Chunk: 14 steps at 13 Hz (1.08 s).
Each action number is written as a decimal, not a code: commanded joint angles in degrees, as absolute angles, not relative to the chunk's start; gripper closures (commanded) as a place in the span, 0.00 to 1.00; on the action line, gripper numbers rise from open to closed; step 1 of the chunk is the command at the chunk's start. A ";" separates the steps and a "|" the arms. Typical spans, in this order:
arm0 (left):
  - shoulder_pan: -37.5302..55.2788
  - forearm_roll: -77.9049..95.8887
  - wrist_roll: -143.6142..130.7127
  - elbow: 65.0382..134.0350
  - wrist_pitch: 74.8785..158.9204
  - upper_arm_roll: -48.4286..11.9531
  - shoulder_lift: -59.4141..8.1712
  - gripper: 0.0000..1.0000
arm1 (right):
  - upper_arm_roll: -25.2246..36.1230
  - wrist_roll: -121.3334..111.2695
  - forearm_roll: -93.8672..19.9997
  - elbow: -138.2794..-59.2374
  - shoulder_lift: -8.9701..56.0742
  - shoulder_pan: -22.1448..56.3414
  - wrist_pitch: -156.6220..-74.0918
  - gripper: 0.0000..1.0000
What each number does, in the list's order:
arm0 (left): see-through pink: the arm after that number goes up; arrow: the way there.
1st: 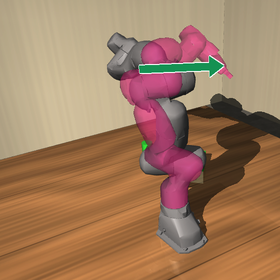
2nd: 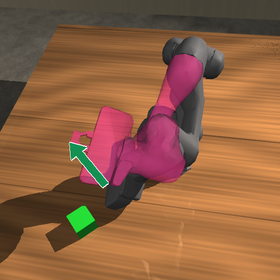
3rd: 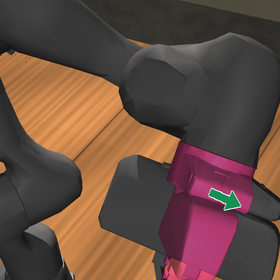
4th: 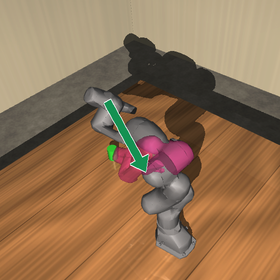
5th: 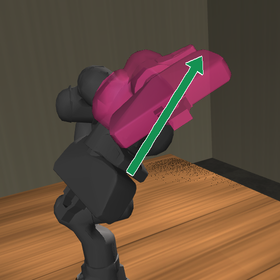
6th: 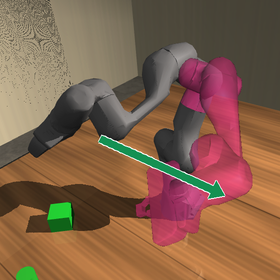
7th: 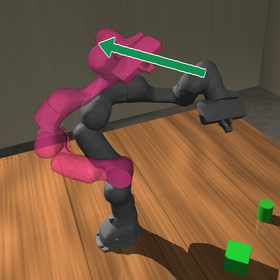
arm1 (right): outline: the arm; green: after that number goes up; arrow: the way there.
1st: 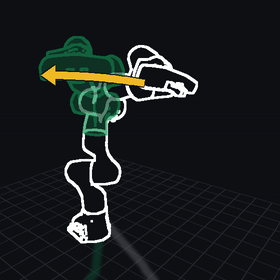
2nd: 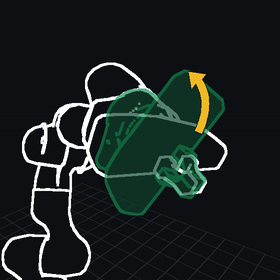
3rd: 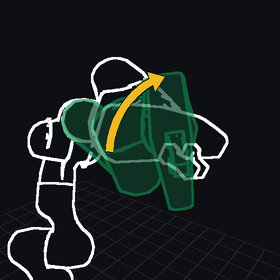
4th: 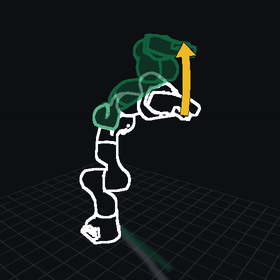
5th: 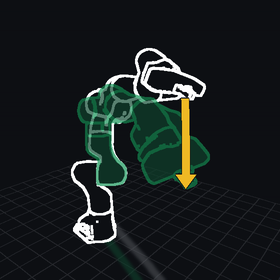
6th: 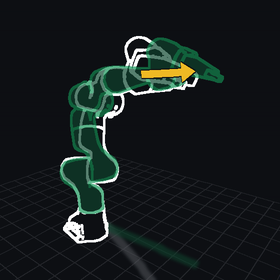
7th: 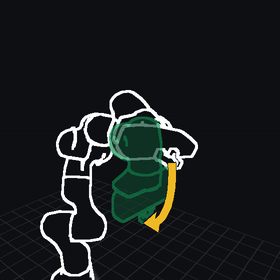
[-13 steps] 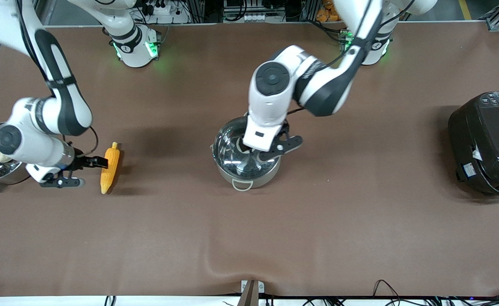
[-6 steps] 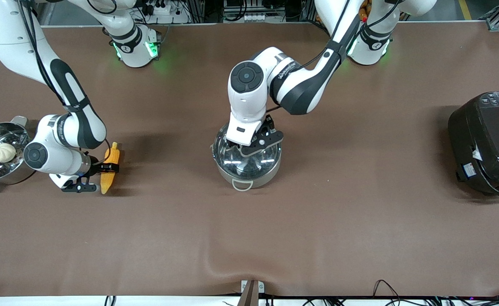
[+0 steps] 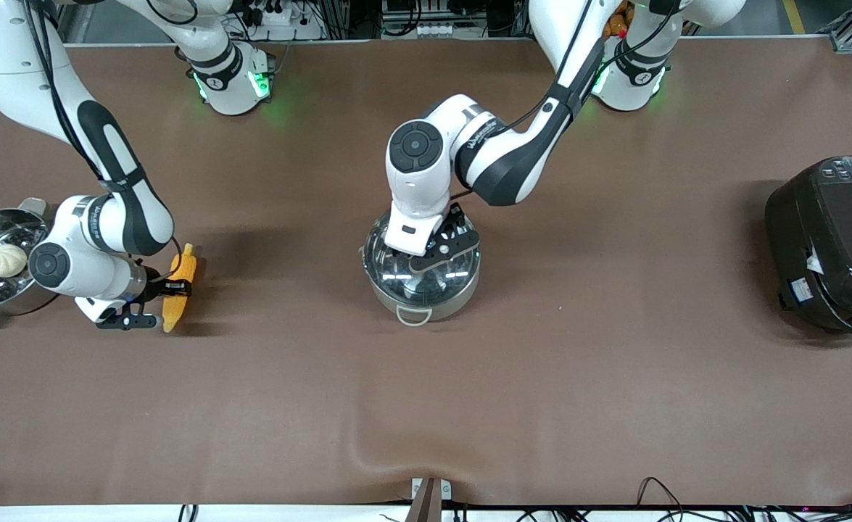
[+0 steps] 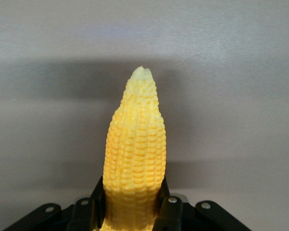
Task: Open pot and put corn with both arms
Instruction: 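Grasp the lid knob with the left gripper while the right gripper grasps the corn, then lift the lid aside with the left gripper while the right gripper carries the corn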
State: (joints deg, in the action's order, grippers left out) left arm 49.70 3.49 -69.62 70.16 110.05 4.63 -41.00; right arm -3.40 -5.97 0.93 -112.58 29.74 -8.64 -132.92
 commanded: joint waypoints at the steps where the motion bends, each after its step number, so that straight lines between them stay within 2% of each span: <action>1: 50.54 2.55 -71.19 68.55 110.30 5.19 -42.28 0.23 | -6.15 -6.07 -3.40 -111.80 23.92 -9.23 -124.58 0.98; 2: 50.62 2.55 -71.19 68.55 110.30 5.19 -42.28 0.31 | -6.24 -6.06 -5.95 -110.06 23.30 -8.79 -120.80 0.98; 4: 50.71 2.64 -71.19 68.55 110.30 5.19 -42.36 0.52 | -6.24 -4.84 -9.30 -105.05 23.20 -7.74 -112.72 0.98; 6: 50.97 2.64 -71.19 68.64 110.30 5.19 -42.28 0.91 | -6.24 1.46 -10.72 -100.13 23.20 -5.37 -105.85 0.98; 7: 51.24 2.55 -71.37 68.73 110.22 5.19 -42.19 1.00 | -6.33 5.93 -10.72 -97.67 23.20 -3.62 -103.21 0.98; 10: 50.98 2.20 -70.58 69.08 107.59 5.27 -39.92 1.00 | -6.24 18.33 -11.16 -92.91 23.20 3.84 -100.02 0.98; 14: 47.65 2.11 -65.49 70.13 97.85 5.80 -30.00 1.00 | -6.07 28.90 -10.99 -89.12 23.73 10.97 -100.37 0.98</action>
State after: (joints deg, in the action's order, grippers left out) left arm 49.17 3.43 -67.51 68.30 103.33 5.38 -37.31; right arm -6.77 26.00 -10.31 -91.17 22.85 9.50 -101.33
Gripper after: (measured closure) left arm 0.502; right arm 0.634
